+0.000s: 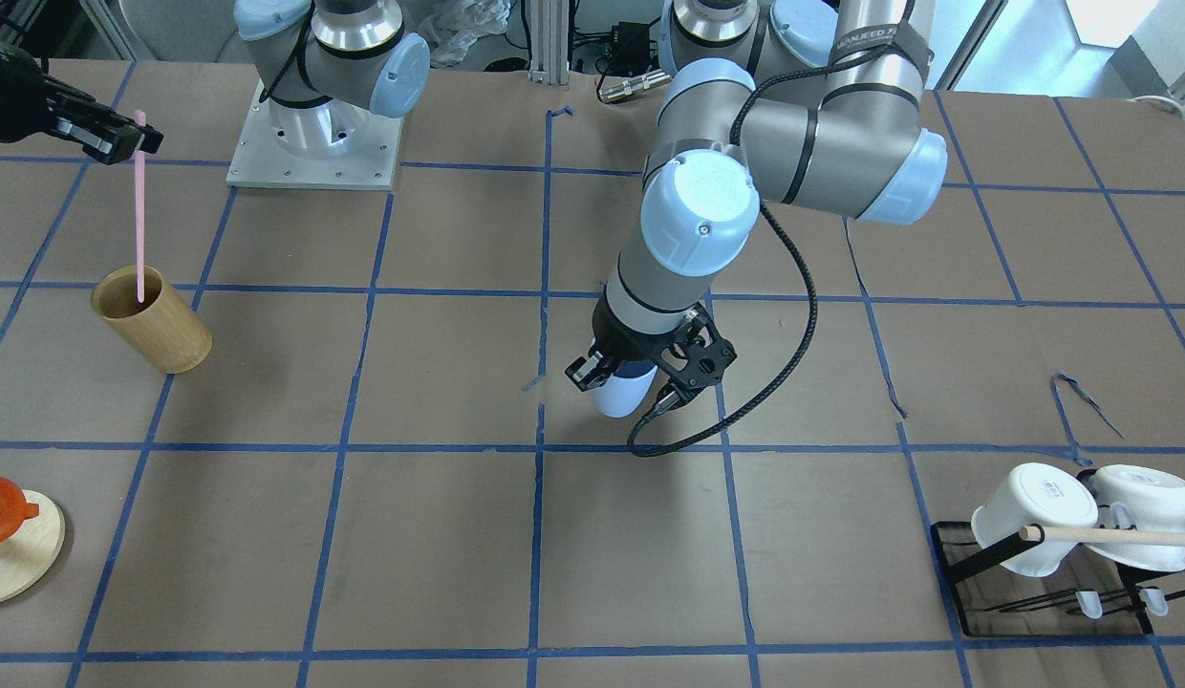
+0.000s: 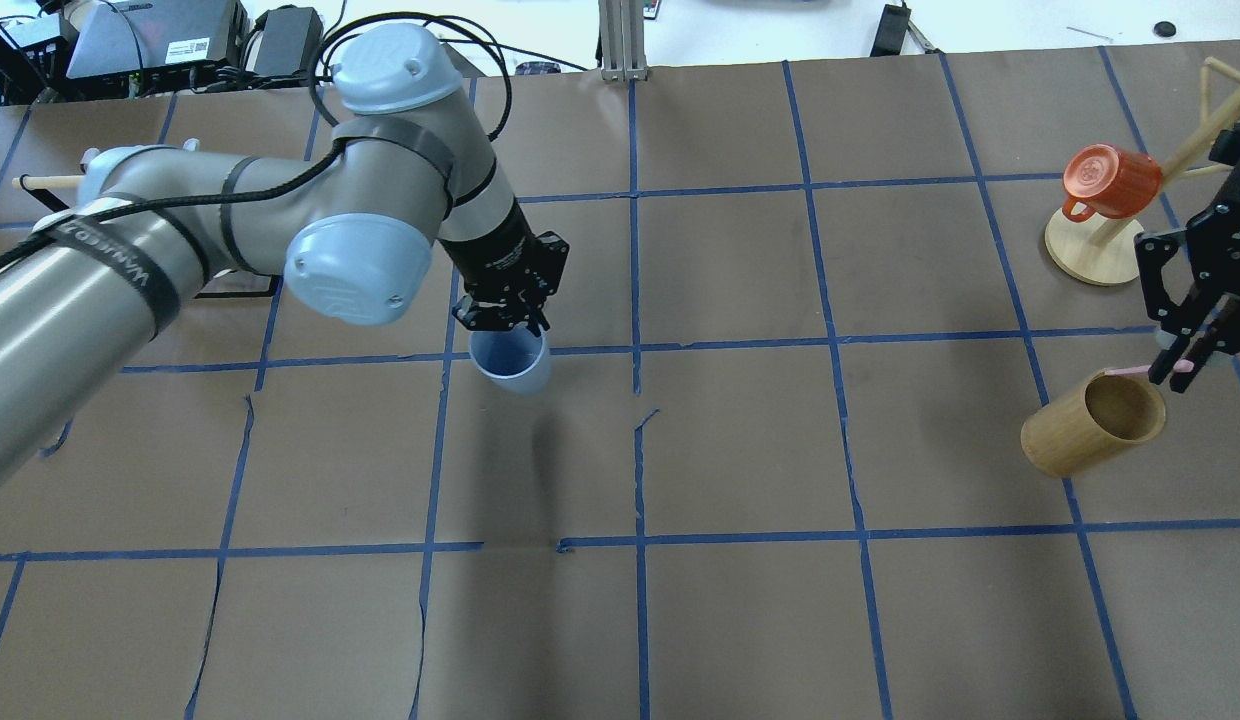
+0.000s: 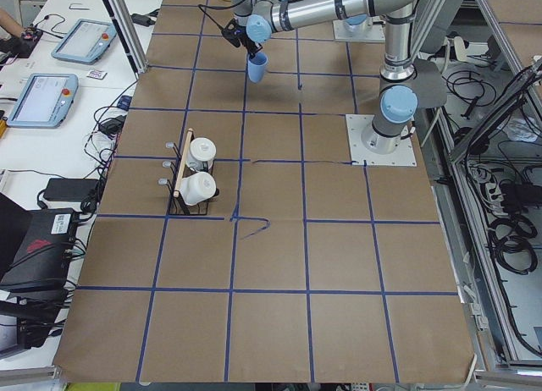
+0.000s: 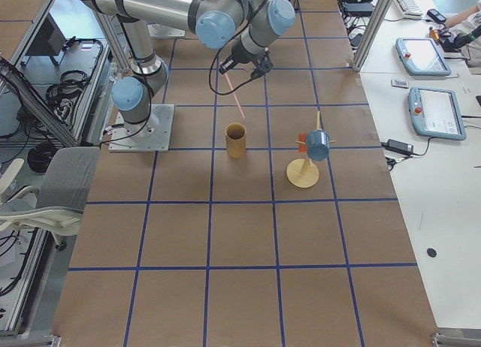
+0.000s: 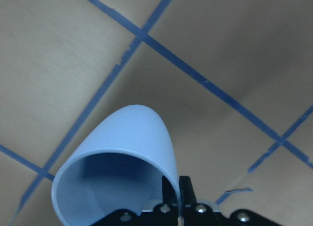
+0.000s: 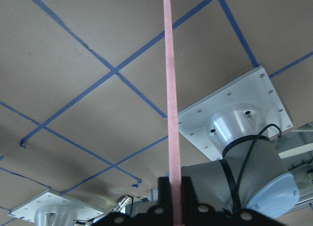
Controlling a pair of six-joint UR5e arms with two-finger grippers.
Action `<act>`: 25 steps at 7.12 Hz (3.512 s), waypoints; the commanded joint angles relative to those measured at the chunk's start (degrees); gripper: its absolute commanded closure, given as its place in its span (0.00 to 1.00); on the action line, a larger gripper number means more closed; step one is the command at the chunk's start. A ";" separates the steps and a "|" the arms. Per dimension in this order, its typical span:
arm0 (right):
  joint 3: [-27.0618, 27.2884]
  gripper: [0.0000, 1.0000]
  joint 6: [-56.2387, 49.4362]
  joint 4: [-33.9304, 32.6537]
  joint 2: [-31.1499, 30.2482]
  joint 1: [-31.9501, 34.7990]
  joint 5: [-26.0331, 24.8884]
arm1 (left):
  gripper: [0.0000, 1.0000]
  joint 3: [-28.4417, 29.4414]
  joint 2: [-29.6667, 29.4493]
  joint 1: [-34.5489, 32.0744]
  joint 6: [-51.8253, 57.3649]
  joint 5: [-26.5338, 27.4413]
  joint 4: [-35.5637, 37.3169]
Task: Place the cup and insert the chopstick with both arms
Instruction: 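Carry blue cup to table center while right gripper lifts chopstick out, then release the blue cup upright and raise the left gripper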
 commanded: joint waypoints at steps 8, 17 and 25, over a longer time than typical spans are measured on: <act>-2.50 1.00 0.14 3.55 1.08 0.12 30.62 | 1.00 26.36 -20.47 -1.80 1.56 -0.64 0.58; -2.59 1.00 23.12 -1.72 5.66 4.52 56.29 | 0.00 26.88 -17.95 -1.80 4.79 -0.82 0.50; -2.41 1.00 61.09 -41.59 16.89 17.34 64.40 | 0.00 5.51 15.97 1.69 40.32 8.23 -27.73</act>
